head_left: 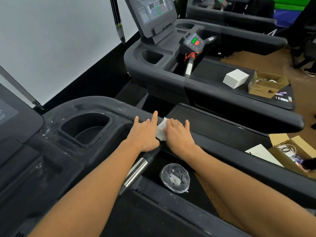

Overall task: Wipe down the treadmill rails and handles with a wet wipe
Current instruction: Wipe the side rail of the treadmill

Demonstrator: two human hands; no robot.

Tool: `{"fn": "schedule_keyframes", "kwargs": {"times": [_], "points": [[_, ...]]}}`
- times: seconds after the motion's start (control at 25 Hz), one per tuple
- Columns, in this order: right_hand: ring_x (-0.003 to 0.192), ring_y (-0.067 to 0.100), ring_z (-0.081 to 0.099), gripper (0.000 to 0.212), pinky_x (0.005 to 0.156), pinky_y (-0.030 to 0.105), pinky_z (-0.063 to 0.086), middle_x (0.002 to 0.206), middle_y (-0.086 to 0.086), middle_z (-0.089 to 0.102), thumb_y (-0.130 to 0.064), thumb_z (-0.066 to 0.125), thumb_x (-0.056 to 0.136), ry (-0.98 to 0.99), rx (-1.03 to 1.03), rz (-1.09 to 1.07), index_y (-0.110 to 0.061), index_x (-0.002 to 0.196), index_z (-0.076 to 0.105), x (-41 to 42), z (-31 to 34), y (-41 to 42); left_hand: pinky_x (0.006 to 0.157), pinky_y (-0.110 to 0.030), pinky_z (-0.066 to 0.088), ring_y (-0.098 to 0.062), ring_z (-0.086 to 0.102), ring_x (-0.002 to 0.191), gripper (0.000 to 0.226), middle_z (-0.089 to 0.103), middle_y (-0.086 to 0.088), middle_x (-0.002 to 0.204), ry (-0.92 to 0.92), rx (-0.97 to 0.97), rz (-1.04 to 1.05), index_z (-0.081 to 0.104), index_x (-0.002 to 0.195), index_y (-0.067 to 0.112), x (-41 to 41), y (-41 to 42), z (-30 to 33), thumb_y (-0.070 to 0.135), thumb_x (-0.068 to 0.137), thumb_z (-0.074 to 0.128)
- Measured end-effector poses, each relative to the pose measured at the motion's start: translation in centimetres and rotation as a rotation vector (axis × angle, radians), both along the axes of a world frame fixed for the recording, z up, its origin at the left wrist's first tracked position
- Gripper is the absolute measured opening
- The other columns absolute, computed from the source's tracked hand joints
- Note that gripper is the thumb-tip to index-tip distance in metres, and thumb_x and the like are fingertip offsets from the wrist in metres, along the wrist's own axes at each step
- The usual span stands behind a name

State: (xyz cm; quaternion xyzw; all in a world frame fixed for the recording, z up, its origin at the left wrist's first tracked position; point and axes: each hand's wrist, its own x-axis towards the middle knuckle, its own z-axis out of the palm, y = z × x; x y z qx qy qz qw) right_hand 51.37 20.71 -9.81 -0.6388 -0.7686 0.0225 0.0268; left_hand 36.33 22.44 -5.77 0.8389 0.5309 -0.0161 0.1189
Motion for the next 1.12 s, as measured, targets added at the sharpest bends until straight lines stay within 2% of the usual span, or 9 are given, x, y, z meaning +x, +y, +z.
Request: {"fn": "schedule_keyframes", "kwargs": {"times": [0.12,0.2,0.32,0.48,0.64,0.76,0.88,1.0,1.12], "points": [[0.145,0.027,0.027,0.064,0.117,0.062,0.014,0.152,0.011,0.035,-0.015,0.057,0.091,-0.008,0.078,0.061,-0.004,0.148,0.031,0.8,-0.8,-1.9,0.122,-0.054,0.008,-0.022,0.057,0.117,0.1,0.062,-0.002,0.095,-0.006,0.0,-0.009,-0.003,0.156,0.01,0.0,-0.1,0.2,0.022,0.08,0.06],[0.148,0.029,0.021,0.069,0.12,0.057,0.01,0.159,0.012,0.026,-0.014,0.052,0.092,-0.057,0.111,0.123,-0.005,0.154,0.022,1.6,-1.1,-2.5,0.122,-0.053,0.006,-0.022,0.055,0.121,0.1,0.063,-0.003,0.1,-0.009,-0.019,-0.012,-0.004,0.156,0.01,-0.2,-0.3,0.1,0.021,0.08,0.06],[0.152,0.031,0.013,0.069,0.123,0.048,0.004,0.165,0.012,0.016,-0.014,0.043,0.096,-0.102,0.128,0.207,-0.007,0.158,0.012,2.8,-1.5,-3.1,0.122,-0.053,0.006,-0.02,0.06,0.108,0.101,0.064,-0.005,0.106,-0.003,-0.013,-0.017,-0.004,0.156,0.012,-0.3,-0.1,0.3,0.02,0.079,0.06],[0.152,0.034,0.01,0.074,0.123,0.055,0.005,0.165,0.01,0.019,-0.024,0.053,0.095,-0.294,0.23,0.37,-0.011,0.158,0.017,4.5,-1.9,-3.5,0.121,-0.054,0.008,-0.018,0.061,0.095,0.1,0.061,-0.003,0.109,0.02,0.0,-0.025,-0.003,0.156,0.013,-0.4,-0.1,0.1,0.02,0.078,0.059],[0.153,0.037,0.005,0.079,0.118,0.066,0.002,0.165,0.007,0.02,-0.032,0.059,0.089,-0.42,0.28,0.449,-0.015,0.157,0.023,5.5,-1.1,-3.0,0.121,-0.055,0.007,-0.018,0.06,0.092,0.1,0.06,-0.004,0.11,0.055,0.01,-0.048,-0.004,0.156,0.013,-0.3,0.1,-0.1,0.022,0.079,0.059],[0.151,0.039,-0.01,0.072,0.115,0.07,-0.008,0.166,0.002,0.015,-0.034,0.055,0.093,-0.568,0.207,0.552,-0.019,0.157,0.025,6.8,-1.8,-4.0,0.121,-0.057,0.007,-0.019,0.061,0.093,0.102,0.059,-0.004,0.11,0.061,0.026,-0.051,-0.006,0.156,0.012,-0.5,0.1,-0.3,0.023,0.078,0.059],[0.146,0.041,-0.028,0.063,0.111,0.068,-0.021,0.166,-0.001,0.012,-0.038,0.046,0.098,-0.703,0.122,0.639,-0.021,0.156,0.028,8.2,-3.1,-5.6,0.121,-0.057,0.006,-0.018,0.06,0.092,0.103,0.058,-0.003,0.107,0.062,0.04,-0.058,-0.005,0.156,0.012,-0.4,0.0,-0.3,0.024,0.077,0.06],[0.146,0.04,-0.029,0.07,0.112,0.067,-0.021,0.166,-0.001,0.0,-0.041,0.045,0.098,-0.722,0.176,0.635,-0.022,0.158,0.015,8.5,-2.7,-5.0,0.121,-0.057,0.005,-0.017,0.059,0.088,0.102,0.059,-0.002,0.104,0.06,0.04,-0.051,-0.004,0.156,0.012,-0.5,0.1,-0.4,0.024,0.077,0.059],[0.151,0.037,-0.015,0.075,0.116,0.067,-0.01,0.167,-0.002,0.005,-0.039,0.048,0.096,-0.585,0.208,0.537,-0.021,0.159,0.011,7.4,-2.4,-4.5,0.121,-0.056,0.005,-0.017,0.06,0.09,0.101,0.06,-0.002,0.105,0.046,0.033,-0.044,-0.004,0.156,0.012,-0.3,-0.1,-0.3,0.025,0.078,0.059]]}}
